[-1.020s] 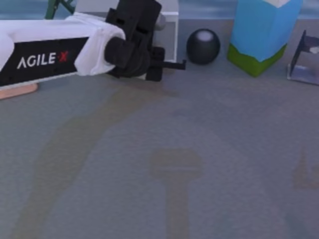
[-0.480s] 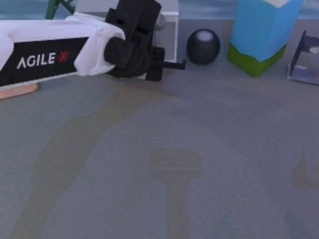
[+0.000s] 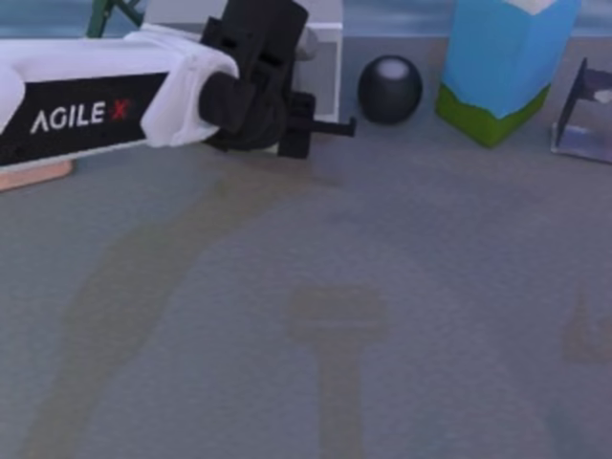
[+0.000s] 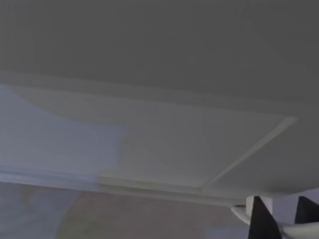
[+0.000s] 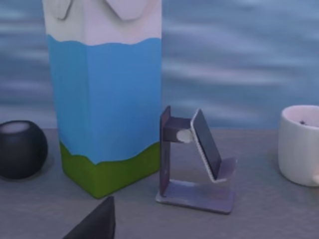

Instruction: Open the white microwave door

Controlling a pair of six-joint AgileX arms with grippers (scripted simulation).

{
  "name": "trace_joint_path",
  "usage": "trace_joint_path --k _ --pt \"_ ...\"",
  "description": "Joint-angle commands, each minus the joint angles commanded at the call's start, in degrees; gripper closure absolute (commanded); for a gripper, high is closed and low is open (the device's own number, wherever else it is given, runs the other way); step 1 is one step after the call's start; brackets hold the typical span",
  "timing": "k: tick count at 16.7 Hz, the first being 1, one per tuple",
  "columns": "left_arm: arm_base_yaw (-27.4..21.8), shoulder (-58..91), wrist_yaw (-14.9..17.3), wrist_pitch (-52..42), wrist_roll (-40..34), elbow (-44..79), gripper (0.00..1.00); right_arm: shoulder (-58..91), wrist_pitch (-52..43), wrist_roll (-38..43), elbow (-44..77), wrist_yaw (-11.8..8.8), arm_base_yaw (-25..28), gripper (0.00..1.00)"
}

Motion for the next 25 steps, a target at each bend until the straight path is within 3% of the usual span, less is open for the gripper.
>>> trace_joint_path --k 6,25 --pt "1.22 -2.27 2.18 1.63 3.32 -3.05 1.0 0.0 0.0 0.0 0.0 0.0 0.0 0.0" --pt "1.22 -2.27 2.18 1.63 3.32 -3.05 1.0 0.0 0.0 0.0 0.0 0.0 0.0 0.0"
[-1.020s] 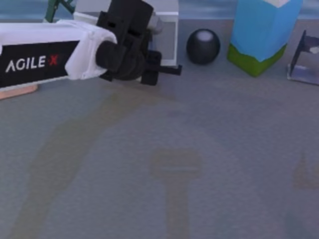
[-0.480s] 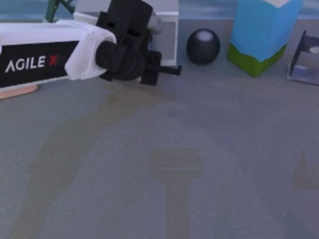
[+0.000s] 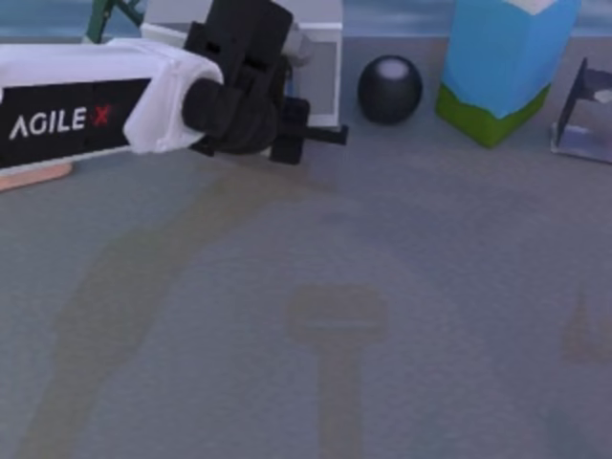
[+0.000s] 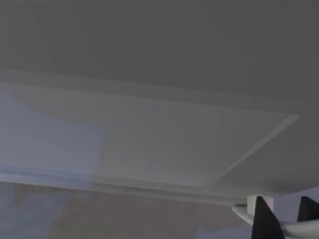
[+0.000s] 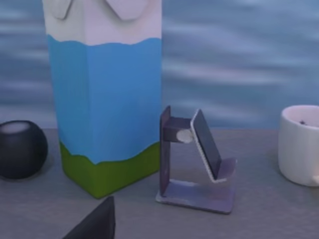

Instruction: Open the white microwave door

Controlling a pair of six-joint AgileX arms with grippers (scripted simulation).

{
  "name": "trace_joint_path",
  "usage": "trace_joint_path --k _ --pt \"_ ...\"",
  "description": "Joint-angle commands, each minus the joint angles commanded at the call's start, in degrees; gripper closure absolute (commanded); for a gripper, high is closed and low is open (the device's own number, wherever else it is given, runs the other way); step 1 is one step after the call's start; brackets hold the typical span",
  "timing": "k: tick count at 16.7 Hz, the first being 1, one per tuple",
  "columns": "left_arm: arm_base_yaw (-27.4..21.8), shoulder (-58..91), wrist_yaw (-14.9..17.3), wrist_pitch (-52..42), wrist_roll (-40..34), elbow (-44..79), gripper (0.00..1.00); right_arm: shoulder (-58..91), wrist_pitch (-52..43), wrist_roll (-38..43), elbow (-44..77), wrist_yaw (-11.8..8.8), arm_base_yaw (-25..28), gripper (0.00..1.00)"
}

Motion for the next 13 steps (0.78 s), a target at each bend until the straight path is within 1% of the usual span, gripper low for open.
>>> trace_joint_path --k 5,7,13 --pt "0.0 0.0 0.0 0.0 0.0 0.0 1.0 0.0 0.0 0.0 0.0 0.0 0.0 0.0" --pt "-0.41 0.05 0.55 -0.01 -0.18 0.04 1.0 0.0 0.0 0.0 0.0 0.0 0.0 0.0" --pt "0.95 -2.1 2.83 1.29 3.27 -2.75 1.0 0.0 0.0 0.0 0.0 0.0 0.0 0.0"
